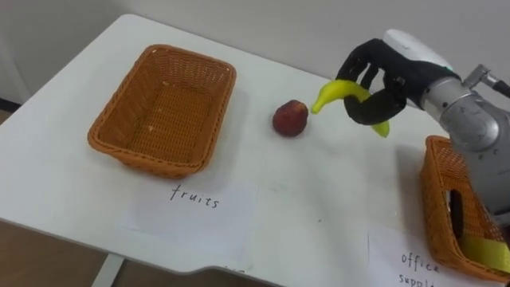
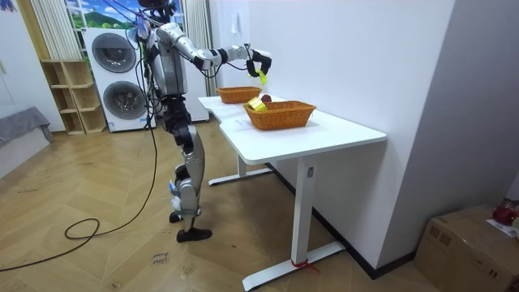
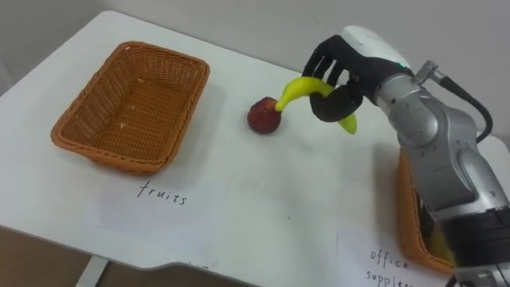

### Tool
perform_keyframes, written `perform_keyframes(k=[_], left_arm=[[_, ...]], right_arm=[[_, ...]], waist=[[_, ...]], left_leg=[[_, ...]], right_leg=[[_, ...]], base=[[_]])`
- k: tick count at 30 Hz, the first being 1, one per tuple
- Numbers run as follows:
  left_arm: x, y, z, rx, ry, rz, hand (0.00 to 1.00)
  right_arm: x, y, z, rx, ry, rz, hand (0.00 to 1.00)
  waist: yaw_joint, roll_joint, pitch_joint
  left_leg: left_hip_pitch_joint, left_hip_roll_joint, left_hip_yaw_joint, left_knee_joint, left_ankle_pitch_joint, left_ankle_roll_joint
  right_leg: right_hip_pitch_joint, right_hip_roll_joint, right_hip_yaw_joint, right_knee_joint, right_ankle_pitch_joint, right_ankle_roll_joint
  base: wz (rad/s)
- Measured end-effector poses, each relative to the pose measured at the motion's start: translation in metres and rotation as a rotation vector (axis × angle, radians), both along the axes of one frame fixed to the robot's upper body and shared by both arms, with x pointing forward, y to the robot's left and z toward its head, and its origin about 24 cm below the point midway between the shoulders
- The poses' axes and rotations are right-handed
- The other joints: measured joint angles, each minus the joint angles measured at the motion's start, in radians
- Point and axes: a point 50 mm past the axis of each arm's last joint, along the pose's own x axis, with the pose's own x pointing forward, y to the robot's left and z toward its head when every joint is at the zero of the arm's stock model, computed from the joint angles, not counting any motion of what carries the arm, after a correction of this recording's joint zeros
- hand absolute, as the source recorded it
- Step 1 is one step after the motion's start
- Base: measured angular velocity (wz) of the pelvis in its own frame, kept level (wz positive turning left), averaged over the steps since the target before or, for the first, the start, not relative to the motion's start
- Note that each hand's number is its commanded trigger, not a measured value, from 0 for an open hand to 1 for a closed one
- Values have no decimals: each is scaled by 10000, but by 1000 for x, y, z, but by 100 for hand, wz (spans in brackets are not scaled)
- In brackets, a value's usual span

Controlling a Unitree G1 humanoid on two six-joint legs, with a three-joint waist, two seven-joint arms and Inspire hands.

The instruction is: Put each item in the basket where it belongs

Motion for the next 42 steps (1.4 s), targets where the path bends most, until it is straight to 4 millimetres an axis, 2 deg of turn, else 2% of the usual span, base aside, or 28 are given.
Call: perform_keyframes(k=[4,11,19,30,34,35,36,38,42], left_arm=[[1,-1,0,-45,-42,0,0],[2,-7,-2,-295,-16,-22,0],[5,-8,-1,-258,-95,-92,0],[7,-9,-1,-285,-131,-111,0],[2,-10,-3,-196,126,-269,0],[1,-10,-3,-163,224,-229,0],[1,-9,-3,-145,259,-210,0],[0,-9,-3,-121,360,-150,0],[-2,-8,-3,-78,481,-86,0]], right_arm=[[2,8,13,108,-500,323,100],[4,31,9,913,-498,729,100],[5,36,10,1174,-607,831,100],[5,47,9,1773,-800,1084,100],[5,68,5,1517,-588,1725,100],[5,74,5,1486,-521,1851,100],[5,76,5,1454,-486,1921,100],[5,80,4,1431,-401,1992,100],[5,84,3,1413,-279,2108,100]], waist=[[3,70,49],[344,242,59],[766,236,41],[1067,234,38],[1085,216,33],[1120,168,-4],[1131,176,3],[1316,123,-35],[1348,106,-41]], left_leg=[[-33,-3,-162,-24,-3,-1],[-48,-10,-236,-61,-3,-2],[-51,-16,-393,-11,1,1],[-42,-27,-459,-3,8,2],[-45,-28,-538,-30,8,-2],[-46,-28,-551,-59,7,-3],[-47,-28,-558,-63,7,-4],[-44,-44,-632,-24,7,-4],[-58,-151,-872,16,40,48]], right_leg=[[32,14,-188,-3,-2,3],[55,19,-225,-12,-3,4],[96,18,-212,-13,-6,9],[128,-71,-244,-16,-40,61],[180,-71,-448,-22,-48,73],[182,-67,-458,-20,-48,73],[183,-61,-457,-21,-48,73],[220,-29,-482,-22,-48,73],[302,-102,-705,-22,-53,80]], base=[[10],[3],[6],[1],[7],[7],[5],[9],[21]])
